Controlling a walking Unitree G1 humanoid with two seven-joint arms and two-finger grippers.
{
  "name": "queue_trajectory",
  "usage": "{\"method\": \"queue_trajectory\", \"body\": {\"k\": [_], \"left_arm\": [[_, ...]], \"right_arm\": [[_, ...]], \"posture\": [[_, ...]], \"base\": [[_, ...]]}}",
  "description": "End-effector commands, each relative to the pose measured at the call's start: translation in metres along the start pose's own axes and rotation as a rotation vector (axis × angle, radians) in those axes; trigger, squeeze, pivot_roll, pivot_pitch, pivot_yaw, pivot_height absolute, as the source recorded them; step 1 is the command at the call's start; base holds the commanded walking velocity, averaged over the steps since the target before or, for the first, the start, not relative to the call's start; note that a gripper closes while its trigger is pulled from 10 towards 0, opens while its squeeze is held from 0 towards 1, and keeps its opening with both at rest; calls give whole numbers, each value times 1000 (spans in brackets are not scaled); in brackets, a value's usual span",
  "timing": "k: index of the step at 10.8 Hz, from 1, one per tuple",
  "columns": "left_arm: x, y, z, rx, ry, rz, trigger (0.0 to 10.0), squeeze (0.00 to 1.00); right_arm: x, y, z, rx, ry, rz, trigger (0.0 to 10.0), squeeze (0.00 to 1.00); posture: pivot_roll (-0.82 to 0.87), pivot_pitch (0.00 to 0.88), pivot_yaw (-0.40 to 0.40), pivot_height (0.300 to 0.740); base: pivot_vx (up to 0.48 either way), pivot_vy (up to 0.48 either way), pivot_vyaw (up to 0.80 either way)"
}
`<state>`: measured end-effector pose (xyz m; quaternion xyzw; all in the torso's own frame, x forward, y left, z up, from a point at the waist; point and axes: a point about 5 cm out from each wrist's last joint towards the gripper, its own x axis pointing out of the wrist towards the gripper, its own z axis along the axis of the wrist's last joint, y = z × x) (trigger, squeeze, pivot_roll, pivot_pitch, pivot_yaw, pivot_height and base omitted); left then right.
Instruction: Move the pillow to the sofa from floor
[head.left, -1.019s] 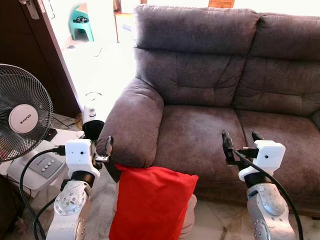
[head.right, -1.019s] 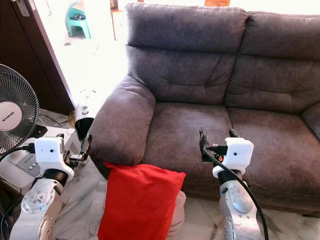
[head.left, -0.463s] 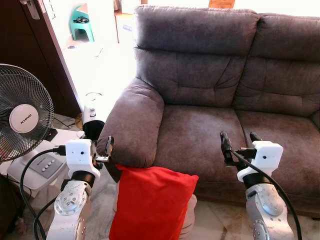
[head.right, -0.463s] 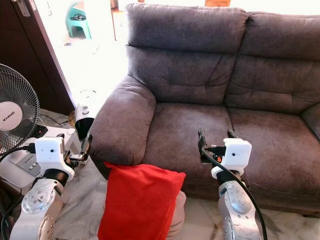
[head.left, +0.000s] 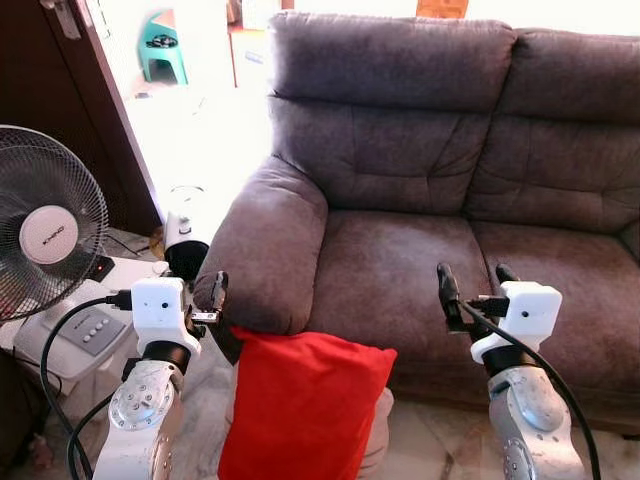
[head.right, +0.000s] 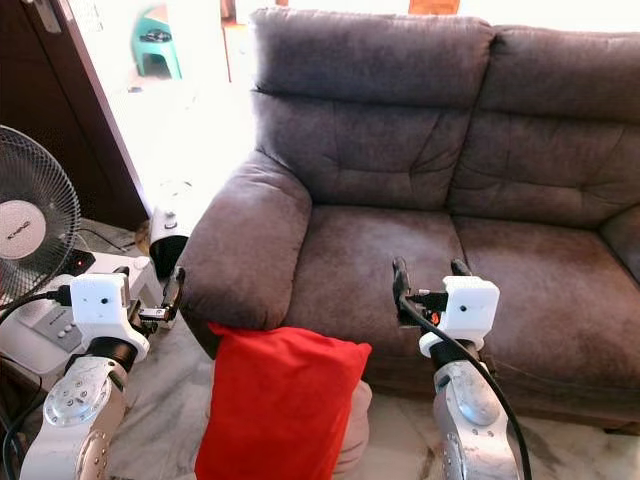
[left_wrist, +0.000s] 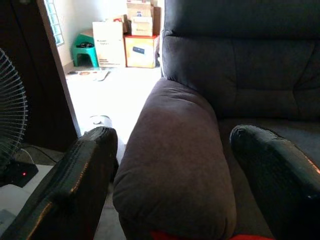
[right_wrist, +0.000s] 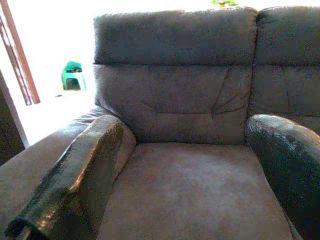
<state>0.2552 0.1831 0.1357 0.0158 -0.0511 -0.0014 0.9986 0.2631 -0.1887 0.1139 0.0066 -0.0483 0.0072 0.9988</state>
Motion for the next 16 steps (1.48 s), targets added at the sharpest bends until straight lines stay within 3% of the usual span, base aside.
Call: {"method": "queue_trajectory", "body": {"k": [1, 6, 16], "left_arm": [[1, -1, 2, -6, -7, -4, 10000, 0], [2, -1, 2, -5, -4, -4, 10000, 0], [2, -1, 1, -2, 3, -1, 10000, 0]], "right_arm": [[1, 0, 0, 2, 4, 1, 10000, 0], [2, 1, -1, 1, 11, 3, 10000, 0], [6, 2, -5, -11, 29, -4, 10000, 0]], "posture": [[49, 35, -35, 676], [50, 45, -38, 635], [56, 63, -42, 635]], "base": [[0, 0, 0], [0, 0, 0], [0, 0, 0]]}}
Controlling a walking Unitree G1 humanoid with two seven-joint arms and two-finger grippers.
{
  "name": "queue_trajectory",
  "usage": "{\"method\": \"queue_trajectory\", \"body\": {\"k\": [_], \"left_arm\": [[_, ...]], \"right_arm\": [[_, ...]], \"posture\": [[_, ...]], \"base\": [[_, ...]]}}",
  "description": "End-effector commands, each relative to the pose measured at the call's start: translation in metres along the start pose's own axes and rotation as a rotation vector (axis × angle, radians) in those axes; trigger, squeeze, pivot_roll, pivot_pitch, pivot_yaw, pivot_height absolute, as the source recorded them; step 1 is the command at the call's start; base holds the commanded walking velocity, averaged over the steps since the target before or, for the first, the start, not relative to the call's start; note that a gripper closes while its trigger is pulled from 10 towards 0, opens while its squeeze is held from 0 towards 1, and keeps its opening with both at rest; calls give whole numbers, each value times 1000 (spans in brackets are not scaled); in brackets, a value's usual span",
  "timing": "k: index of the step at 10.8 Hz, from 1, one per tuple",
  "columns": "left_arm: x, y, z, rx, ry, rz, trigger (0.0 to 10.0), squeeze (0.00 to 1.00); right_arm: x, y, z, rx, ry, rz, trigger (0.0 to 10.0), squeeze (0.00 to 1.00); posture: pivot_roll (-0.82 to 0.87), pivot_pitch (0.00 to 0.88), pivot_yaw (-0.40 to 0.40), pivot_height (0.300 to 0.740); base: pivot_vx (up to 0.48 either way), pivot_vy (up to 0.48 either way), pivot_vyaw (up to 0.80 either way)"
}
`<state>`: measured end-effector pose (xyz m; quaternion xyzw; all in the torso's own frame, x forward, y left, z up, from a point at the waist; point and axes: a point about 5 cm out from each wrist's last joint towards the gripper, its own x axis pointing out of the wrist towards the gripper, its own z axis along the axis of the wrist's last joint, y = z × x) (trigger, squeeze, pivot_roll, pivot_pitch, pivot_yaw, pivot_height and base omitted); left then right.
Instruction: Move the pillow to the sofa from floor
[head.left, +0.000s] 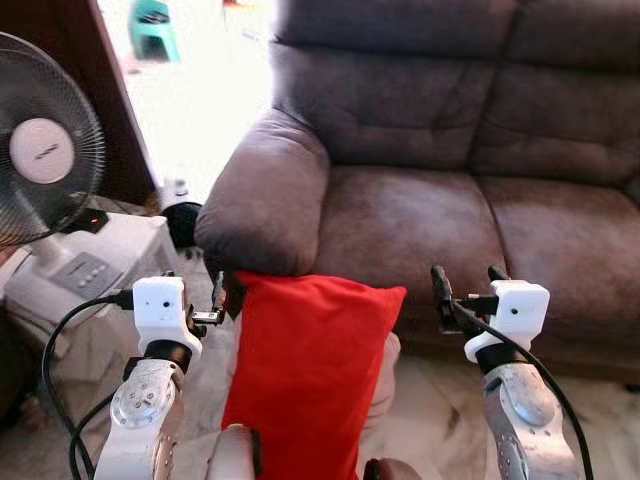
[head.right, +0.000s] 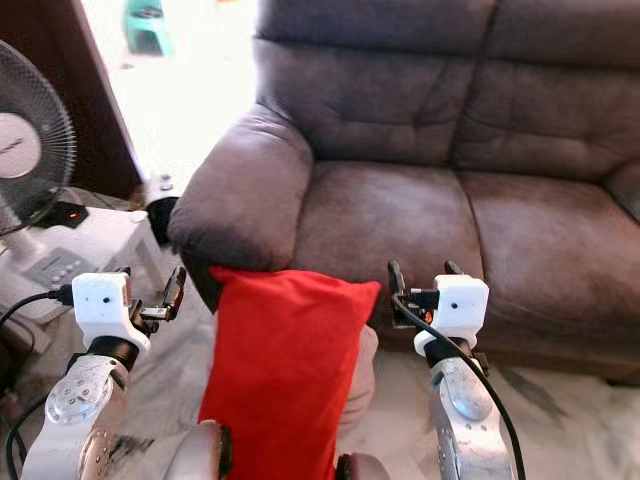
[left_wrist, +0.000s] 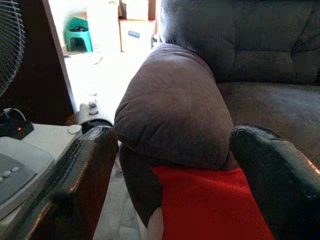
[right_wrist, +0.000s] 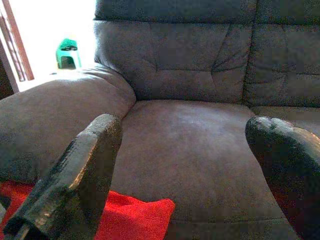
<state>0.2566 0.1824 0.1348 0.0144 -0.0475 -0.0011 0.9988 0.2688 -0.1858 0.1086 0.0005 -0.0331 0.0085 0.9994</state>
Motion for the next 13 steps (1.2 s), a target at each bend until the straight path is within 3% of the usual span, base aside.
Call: {"method": "queue_trajectory", "body": {"k": [1, 13], "left_arm": [[1, 0, 2, 0, -4, -1, 10000, 0], [1, -2, 2, -4, -4, -3, 10000, 0]], "right_arm": [[2, 0, 2, 11, -5, -2, 10000, 0], [3, 4, 1, 21, -4, 11, 10000, 0]], "posture": [[56, 64, -42, 635], [56, 64, -44, 622]], "base": [[0, 0, 0], [0, 0, 0]]}}
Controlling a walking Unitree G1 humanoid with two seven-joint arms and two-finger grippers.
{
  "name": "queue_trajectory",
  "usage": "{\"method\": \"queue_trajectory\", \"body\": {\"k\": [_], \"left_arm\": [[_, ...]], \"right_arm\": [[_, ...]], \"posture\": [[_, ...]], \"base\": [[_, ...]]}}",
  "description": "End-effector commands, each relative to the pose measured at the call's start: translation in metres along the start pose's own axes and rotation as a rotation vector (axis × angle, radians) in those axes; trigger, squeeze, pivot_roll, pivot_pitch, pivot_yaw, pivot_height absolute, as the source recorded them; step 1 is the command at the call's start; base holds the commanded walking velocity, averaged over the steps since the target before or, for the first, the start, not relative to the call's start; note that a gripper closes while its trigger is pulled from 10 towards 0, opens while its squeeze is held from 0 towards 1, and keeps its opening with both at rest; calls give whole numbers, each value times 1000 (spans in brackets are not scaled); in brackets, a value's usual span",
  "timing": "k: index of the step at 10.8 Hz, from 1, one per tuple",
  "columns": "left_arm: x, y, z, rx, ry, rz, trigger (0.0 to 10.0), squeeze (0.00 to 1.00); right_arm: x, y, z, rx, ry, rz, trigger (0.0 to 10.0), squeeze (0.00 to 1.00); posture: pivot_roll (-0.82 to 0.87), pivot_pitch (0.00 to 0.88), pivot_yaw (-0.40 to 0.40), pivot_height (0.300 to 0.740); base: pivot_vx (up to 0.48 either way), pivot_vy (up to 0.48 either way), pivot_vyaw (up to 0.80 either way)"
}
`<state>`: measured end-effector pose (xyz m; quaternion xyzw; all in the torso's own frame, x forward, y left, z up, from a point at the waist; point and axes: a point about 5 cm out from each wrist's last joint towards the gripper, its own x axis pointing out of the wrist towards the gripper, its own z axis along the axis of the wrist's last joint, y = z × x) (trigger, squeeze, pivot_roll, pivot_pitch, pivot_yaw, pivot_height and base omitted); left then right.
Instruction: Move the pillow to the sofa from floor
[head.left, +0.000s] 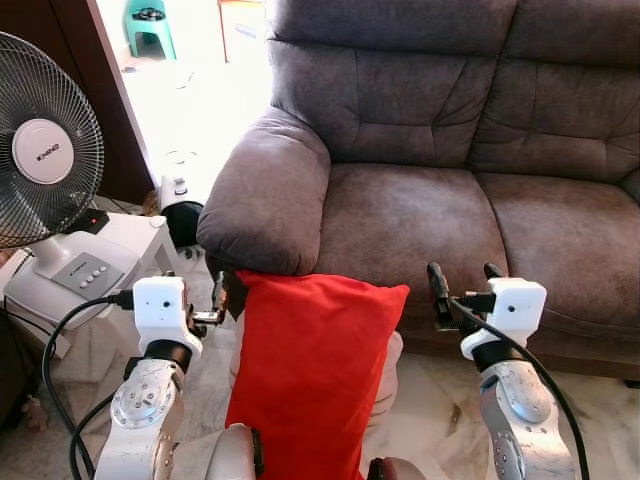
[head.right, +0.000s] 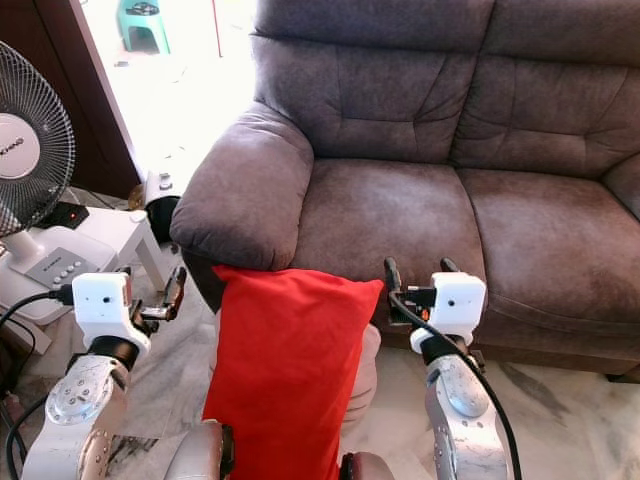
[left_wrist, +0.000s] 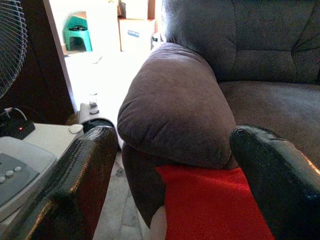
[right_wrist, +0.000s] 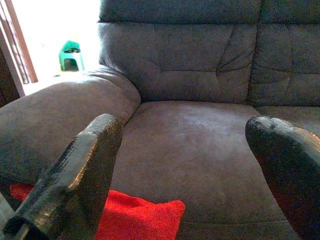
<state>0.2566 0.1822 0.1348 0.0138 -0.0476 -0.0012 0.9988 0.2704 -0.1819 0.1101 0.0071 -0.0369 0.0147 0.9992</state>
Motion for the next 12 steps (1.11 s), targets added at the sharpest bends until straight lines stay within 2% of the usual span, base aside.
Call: {"method": "queue_trajectory", "body": {"k": [1, 5, 7, 10, 12], "left_arm": [[1, -2, 2, -4, -4, -3, 10000, 0], [1, -2, 2, -3, -4, -2, 10000, 0], [1, -2, 2, -3, -4, -2, 10000, 0], [1, -2, 2, -4, -4, -1, 10000, 0], [1, -2, 1, -3, -2, -1, 10000, 0]], "right_arm": [[1, 0, -1, 7, 4, 0, 10000, 0], [1, 1, -1, 12, 7, 5, 10000, 0], [1, 1, -1, 15, 7, 5, 10000, 0], [1, 1, -2, 17, 5, 3, 10000, 0], [1, 1, -2, 13, 9, 3, 10000, 0]], "posture": [[56, 64, -43, 622], [58, 68, -44, 622], [58, 68, -44, 597], [58, 69, -44, 537], [58, 69, -44, 537]], "base": [[0, 0, 0], [0, 0, 0], [0, 0, 0], [0, 0, 0], [0, 0, 0]]}}
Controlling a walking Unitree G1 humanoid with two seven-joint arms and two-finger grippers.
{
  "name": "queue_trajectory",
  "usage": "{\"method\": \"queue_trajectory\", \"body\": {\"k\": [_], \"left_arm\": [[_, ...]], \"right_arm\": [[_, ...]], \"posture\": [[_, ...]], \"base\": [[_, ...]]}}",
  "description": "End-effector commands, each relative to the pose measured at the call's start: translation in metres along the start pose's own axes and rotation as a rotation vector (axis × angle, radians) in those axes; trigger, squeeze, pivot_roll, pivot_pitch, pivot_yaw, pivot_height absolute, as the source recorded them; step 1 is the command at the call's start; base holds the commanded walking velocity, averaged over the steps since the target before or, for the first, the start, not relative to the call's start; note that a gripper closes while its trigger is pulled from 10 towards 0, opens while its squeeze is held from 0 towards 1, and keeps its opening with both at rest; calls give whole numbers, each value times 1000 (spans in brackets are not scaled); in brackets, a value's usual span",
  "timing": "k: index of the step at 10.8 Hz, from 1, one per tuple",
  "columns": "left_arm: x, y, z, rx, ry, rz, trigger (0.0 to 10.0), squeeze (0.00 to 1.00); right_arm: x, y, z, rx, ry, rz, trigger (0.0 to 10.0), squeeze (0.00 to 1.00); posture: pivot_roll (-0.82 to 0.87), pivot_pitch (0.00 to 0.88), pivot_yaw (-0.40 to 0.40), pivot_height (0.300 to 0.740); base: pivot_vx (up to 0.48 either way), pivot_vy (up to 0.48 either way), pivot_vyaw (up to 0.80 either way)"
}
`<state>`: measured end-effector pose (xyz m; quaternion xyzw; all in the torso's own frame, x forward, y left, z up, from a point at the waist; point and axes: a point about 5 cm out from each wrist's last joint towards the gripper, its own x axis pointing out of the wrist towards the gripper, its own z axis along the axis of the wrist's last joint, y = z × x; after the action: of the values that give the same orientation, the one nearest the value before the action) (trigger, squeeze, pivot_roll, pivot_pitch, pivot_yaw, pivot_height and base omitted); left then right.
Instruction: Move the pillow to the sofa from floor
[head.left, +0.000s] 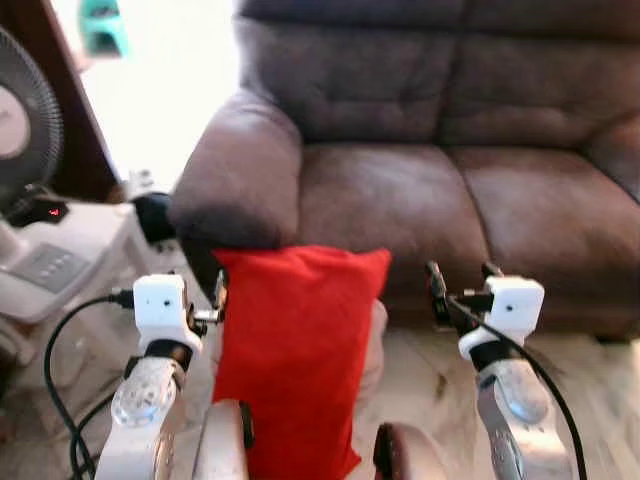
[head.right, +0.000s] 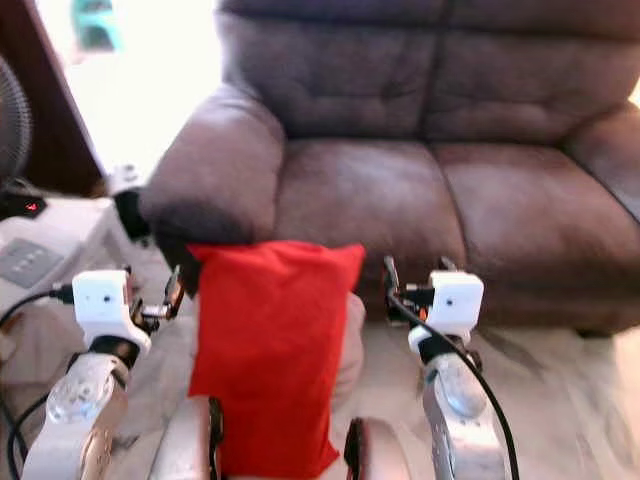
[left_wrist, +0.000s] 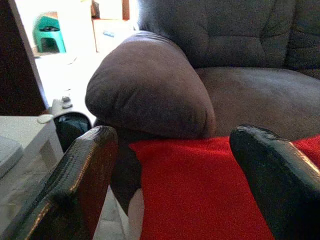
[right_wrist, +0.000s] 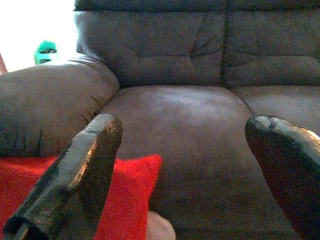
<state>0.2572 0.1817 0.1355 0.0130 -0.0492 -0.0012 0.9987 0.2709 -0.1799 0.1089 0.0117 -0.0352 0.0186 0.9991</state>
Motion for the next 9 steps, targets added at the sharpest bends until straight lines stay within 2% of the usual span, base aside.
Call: {"method": "queue_trajectory", "body": {"k": [1, 5, 6, 8, 9], "left_arm": [[0, -1, 1, -1, 2, -2, 10000, 0], [2, -3, 1, -6, -1, -9, 10000, 0], [2, -4, 1, -4, 8, -10, 10000, 0], [3, -4, 1, -7, 9, -9, 10000, 0], [3, -4, 0, -8, 10, -8, 10000, 0]], "right_arm": [[0, -1, -2, 7, 8, -2, 10000, 0], [0, 2, -2, 13, 5, 8, 10000, 0], [1, 3, -2, -13, 13, 25, 10000, 0], [0, 7, -4, -24, 19, 59, 10000, 0], [0, 7, -5, -6, 25, 51, 10000, 0]], "posture": [[60, 70, -45, 537], [60, 71, -43, 537], [61, 73, -43, 537], [59, 74, -43, 537], [59, 74, -43, 537]], "base": [[0, 0, 0], [0, 0, 0], [0, 0, 0], [0, 0, 625], [0, 0, 0]]}}
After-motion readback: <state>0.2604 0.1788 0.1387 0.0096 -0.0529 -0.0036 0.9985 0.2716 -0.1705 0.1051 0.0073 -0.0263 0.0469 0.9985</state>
